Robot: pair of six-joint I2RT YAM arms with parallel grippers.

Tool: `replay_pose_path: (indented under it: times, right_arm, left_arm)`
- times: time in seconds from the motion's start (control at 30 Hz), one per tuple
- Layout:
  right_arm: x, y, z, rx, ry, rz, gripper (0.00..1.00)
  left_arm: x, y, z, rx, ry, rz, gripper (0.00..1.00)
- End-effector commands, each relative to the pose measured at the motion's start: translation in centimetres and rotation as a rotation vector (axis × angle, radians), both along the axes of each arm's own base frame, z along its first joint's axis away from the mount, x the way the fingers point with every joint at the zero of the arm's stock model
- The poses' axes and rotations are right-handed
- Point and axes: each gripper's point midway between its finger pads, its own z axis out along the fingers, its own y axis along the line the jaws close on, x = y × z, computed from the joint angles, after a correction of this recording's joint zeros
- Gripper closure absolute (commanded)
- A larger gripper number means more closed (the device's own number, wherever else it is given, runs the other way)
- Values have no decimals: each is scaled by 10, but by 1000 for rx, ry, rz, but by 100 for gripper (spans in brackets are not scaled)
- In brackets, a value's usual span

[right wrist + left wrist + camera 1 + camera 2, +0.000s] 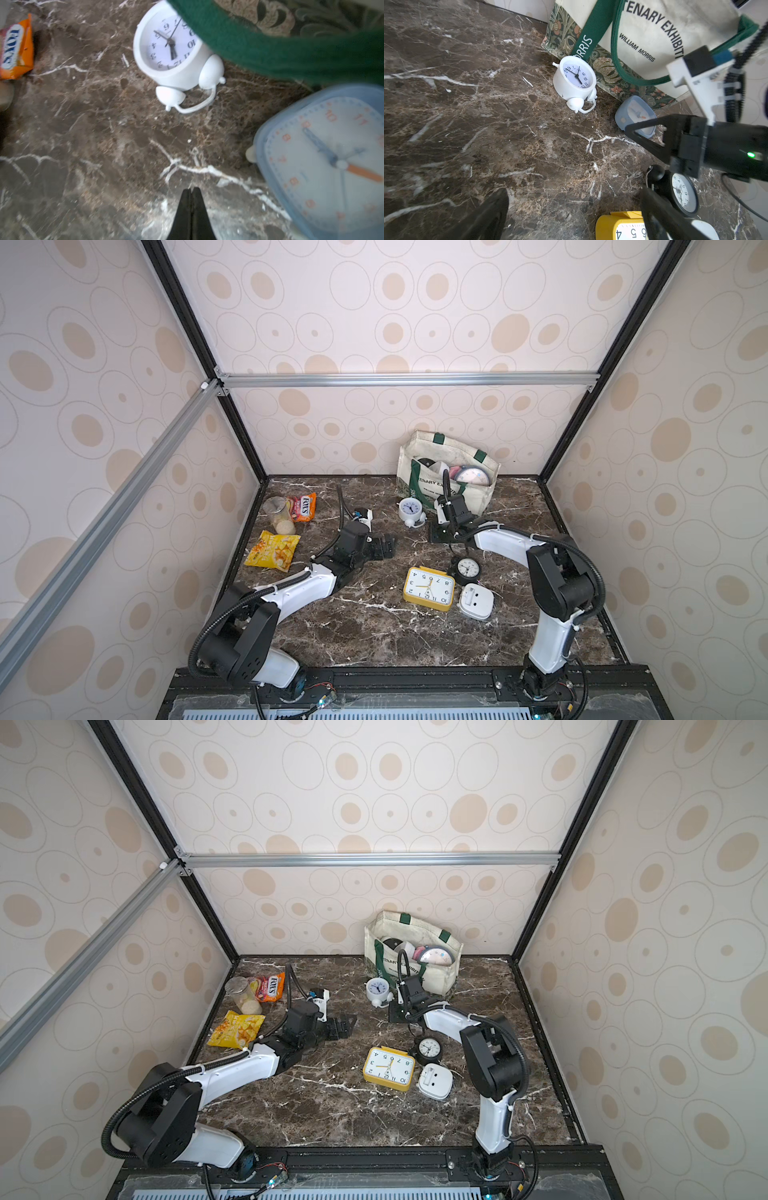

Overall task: Put the alarm clock into the canvas bag
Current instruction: Adjust the alarm at the center of the board.

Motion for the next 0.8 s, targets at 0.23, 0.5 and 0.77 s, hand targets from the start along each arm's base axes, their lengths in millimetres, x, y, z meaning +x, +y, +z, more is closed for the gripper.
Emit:
replay_pose_path:
  times: [0.23, 0.5, 0.77]
  right_arm:
    - [81, -2, 0, -113, -128, -130, 99]
    - [107, -10, -24, -137, -115, -160, 99]
    - [113, 0, -41, -106, -39, -115, 98]
  left_arm:
    - [-34, -6, 36, -178, -108, -114, 2]
    - [-69, -9, 69, -305, -221, -231, 2]
    - [-67, -2, 69, -296, -234, -185, 1]
